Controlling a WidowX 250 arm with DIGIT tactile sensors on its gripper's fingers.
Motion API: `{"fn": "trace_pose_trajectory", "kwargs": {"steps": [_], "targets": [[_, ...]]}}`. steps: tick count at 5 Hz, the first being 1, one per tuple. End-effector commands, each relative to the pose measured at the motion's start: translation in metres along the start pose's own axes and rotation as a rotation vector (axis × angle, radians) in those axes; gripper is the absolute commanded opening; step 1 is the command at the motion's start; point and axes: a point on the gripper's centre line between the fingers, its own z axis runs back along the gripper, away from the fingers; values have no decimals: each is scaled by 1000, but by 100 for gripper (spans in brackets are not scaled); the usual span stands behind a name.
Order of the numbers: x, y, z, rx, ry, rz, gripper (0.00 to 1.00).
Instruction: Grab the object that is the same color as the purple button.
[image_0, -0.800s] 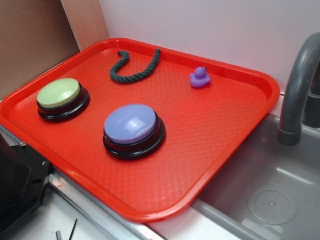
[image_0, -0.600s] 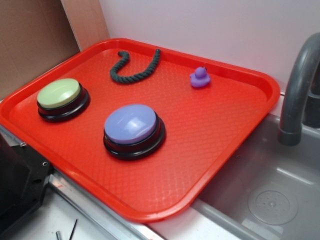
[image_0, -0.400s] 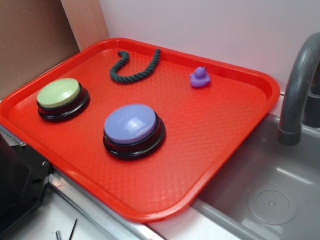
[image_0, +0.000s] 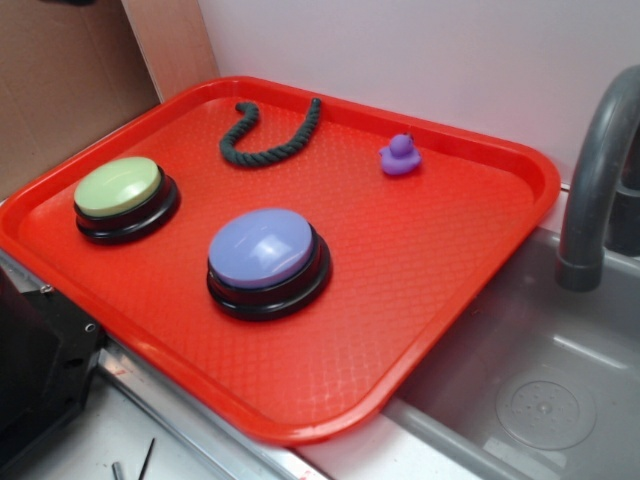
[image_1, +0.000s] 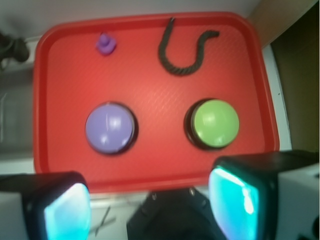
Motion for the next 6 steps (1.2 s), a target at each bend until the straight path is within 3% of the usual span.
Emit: {"fn": "trace_pose_trajectory", "kwargs": {"steps": [1, 2, 4, 6], "targets": [[52, -30, -40, -15, -158, -15, 100], [76, -49, -66, -2, -200, 4, 100], [110, -69, -115, 10, -183, 50, 100], [140, -72, -164, 59, -150, 60, 100]]}}
